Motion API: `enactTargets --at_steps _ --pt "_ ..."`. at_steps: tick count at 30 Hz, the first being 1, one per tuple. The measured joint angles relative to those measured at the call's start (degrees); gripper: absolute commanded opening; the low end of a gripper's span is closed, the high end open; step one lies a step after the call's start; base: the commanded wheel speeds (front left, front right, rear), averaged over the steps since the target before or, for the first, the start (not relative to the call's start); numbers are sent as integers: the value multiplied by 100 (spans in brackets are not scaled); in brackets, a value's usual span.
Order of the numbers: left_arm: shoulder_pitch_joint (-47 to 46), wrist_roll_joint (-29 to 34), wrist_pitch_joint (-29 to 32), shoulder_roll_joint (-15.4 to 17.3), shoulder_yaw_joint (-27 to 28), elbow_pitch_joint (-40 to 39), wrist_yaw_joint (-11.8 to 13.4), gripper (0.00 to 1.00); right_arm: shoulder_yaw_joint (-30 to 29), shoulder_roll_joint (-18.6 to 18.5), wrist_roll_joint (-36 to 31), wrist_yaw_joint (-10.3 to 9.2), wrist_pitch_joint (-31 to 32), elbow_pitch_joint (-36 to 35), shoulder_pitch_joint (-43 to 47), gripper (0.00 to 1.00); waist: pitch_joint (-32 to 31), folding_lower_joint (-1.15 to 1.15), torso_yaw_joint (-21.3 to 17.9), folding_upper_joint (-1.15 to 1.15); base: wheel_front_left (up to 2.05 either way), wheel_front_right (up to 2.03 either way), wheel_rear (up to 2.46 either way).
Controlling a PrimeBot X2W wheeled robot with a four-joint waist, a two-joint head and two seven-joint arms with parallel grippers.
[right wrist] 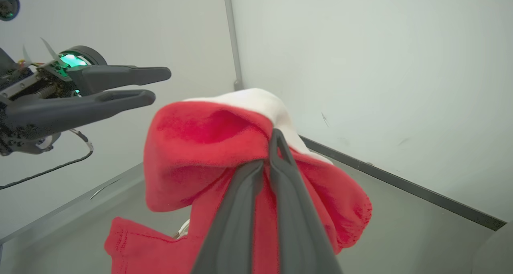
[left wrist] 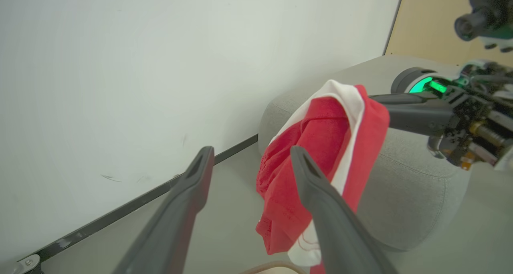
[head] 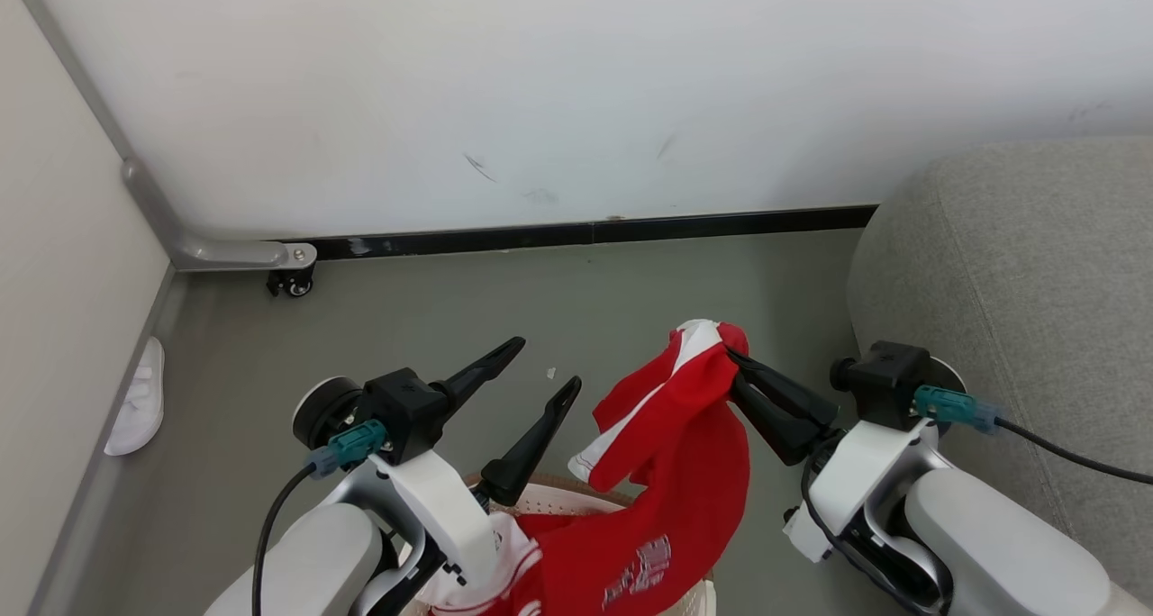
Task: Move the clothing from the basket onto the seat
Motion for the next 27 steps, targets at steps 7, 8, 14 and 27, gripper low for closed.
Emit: enactTargets --at_steps 7,8,14,27 --pt "51 -1 -76 3 22 -1 8 100 -325 -146 -115 0 0 -109 103 0 -50 0 -129 0 0 0 0" --pt "51 -1 -76 4 23 -5 8 100 -368 -172 -124 0 0 -121 148 0 -55 0 -152 0 0 0 0" --pt "51 -59 -83 -4 -18 -84 7 100 -720 -255 -230 1 0 -256 275 0 -60 0 -314 0 0 0 0" --pt "51 -92 -125 -22 -183 -219 -10 100 -1226 -350 -470 1 0 -454 494 0 -54 0 -645 0 0 0 0"
